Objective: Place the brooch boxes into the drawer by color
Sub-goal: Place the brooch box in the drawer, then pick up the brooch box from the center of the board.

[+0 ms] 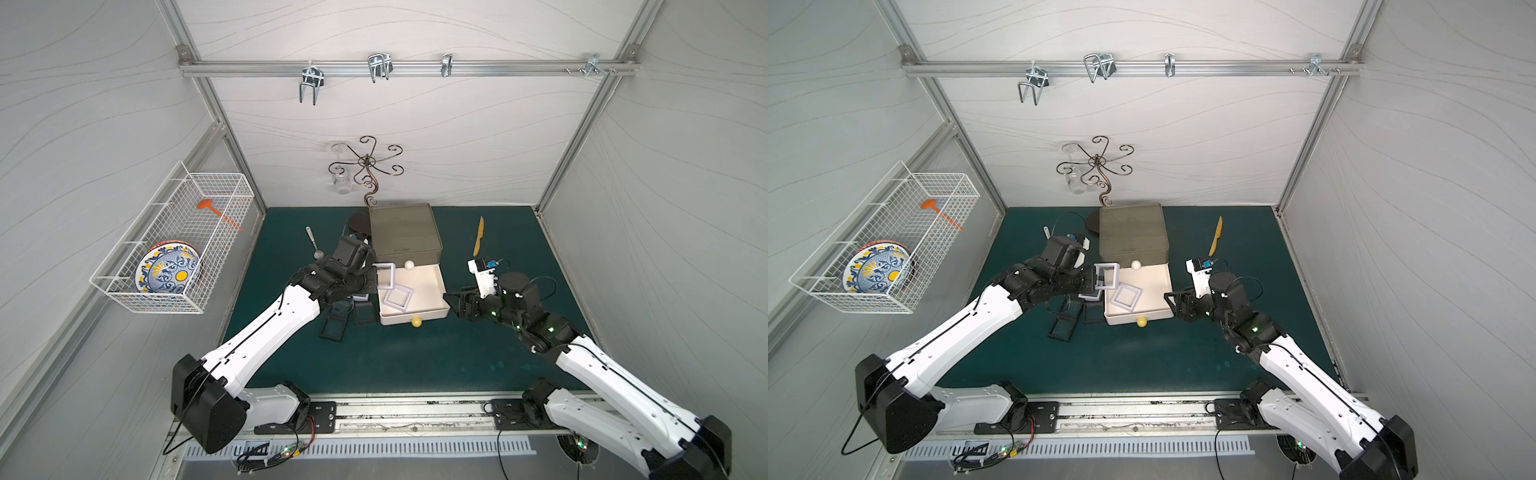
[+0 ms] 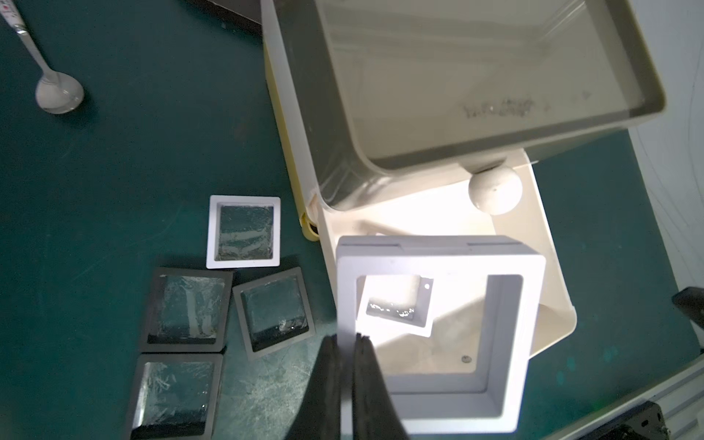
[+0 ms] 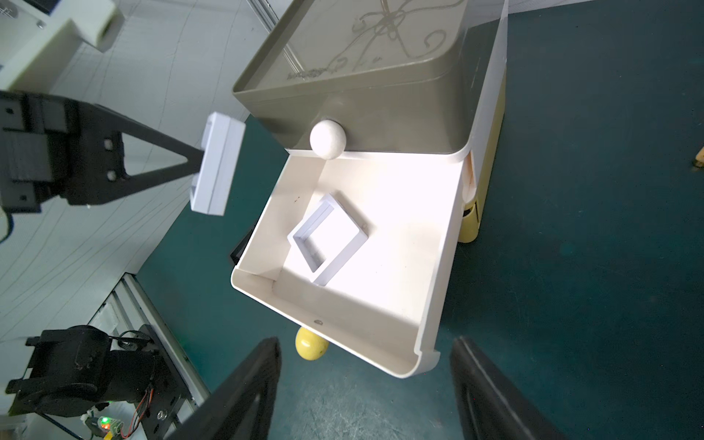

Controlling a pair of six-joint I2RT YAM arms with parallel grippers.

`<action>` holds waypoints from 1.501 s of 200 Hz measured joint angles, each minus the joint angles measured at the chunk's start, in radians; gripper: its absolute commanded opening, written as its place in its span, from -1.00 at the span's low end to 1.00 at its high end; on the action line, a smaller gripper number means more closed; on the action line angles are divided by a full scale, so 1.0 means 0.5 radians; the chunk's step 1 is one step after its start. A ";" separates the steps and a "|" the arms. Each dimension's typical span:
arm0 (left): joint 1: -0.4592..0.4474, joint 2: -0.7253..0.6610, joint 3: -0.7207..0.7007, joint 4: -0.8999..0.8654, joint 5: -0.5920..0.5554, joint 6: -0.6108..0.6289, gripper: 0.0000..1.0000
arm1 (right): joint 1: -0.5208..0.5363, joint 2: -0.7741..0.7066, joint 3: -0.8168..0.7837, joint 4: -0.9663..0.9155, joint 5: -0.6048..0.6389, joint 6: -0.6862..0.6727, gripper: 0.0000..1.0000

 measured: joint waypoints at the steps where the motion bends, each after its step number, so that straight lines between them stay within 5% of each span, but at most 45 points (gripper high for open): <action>1: -0.004 0.002 0.000 0.000 -0.002 -0.002 -1.00 | 0.000 0.000 0.000 0.000 0.000 0.001 0.50; 54: -0.193 0.153 0.000 0.005 -0.076 -0.087 -1.00 | -0.002 -0.124 0.000 -0.024 0.010 0.008 0.50; 132: -0.227 0.388 0.000 0.053 -0.140 -0.120 -1.00 | -0.002 -0.123 -0.001 -0.044 0.018 0.007 0.50; 157: -0.227 0.417 0.000 0.063 -0.147 -0.115 -0.58 | -0.002 -0.108 -0.001 -0.044 0.018 0.006 0.50; 184: -0.227 0.426 0.000 0.079 -0.156 -0.124 -0.37 | -0.002 -0.106 -0.001 -0.044 0.018 0.006 0.50; 251: -0.237 0.385 0.036 0.053 -0.233 -0.096 -0.29 | -0.002 -0.095 -0.024 -0.034 0.018 0.000 0.51; 278: -0.149 0.161 0.032 -0.033 -0.273 -0.063 -0.28 | -0.002 -0.095 -0.040 -0.034 0.018 -0.018 0.51; 300: 0.143 -0.087 -0.047 -0.004 -0.198 -0.021 -0.29 | -0.002 -0.095 -0.069 -0.027 0.018 -0.031 0.52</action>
